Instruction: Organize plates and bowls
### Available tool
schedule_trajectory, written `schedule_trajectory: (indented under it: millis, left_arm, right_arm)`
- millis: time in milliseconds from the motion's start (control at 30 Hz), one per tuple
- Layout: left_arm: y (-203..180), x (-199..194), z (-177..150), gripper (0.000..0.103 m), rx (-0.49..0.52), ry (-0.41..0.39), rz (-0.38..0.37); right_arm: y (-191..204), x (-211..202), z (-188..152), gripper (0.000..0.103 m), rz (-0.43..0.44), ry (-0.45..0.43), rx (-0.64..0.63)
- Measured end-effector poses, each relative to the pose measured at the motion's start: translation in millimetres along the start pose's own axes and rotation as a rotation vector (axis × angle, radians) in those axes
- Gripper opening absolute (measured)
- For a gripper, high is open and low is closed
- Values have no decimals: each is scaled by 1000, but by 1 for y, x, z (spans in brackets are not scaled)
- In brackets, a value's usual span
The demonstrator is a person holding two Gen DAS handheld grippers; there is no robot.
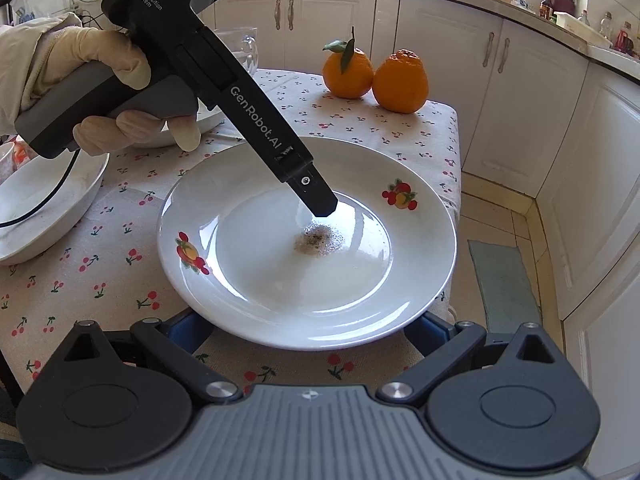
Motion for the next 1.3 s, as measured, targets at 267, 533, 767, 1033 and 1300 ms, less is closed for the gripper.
schedule_trajectory:
  millis: [267, 533, 767, 1033, 1300]
  left_arm:
    - [0, 2, 1, 74, 7, -6, 4]
    - [-6, -15, -1, 84, 24, -31, 44]
    - [-16, -66, -10, 84, 32, -104, 88]
    - [-43, -145, -46, 91, 73, -241, 167]
    - [-61, -201, -106, 93, 71, -340, 295]
  right_arm:
    - [-1, 1, -1, 102, -9, -7, -1]
    - [2, -10, 0, 103, -17, -12, 12]
    - [19, -40, -3, 103, -39, -19, 37]
    - [58, -73, -5, 103, -82, -43, 58]
    - [88, -89, -9, 103, -115, -78, 135]
Point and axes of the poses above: each gripper's, at about its wrist camera, not at the fingertips, and x roughly the way its jaws point, y to its left, z to its top, the point moved 1 cm from there along x, roughly the way its jaws point, and after that the axes turned 10 degrees about -y, right-handed, at the moved point
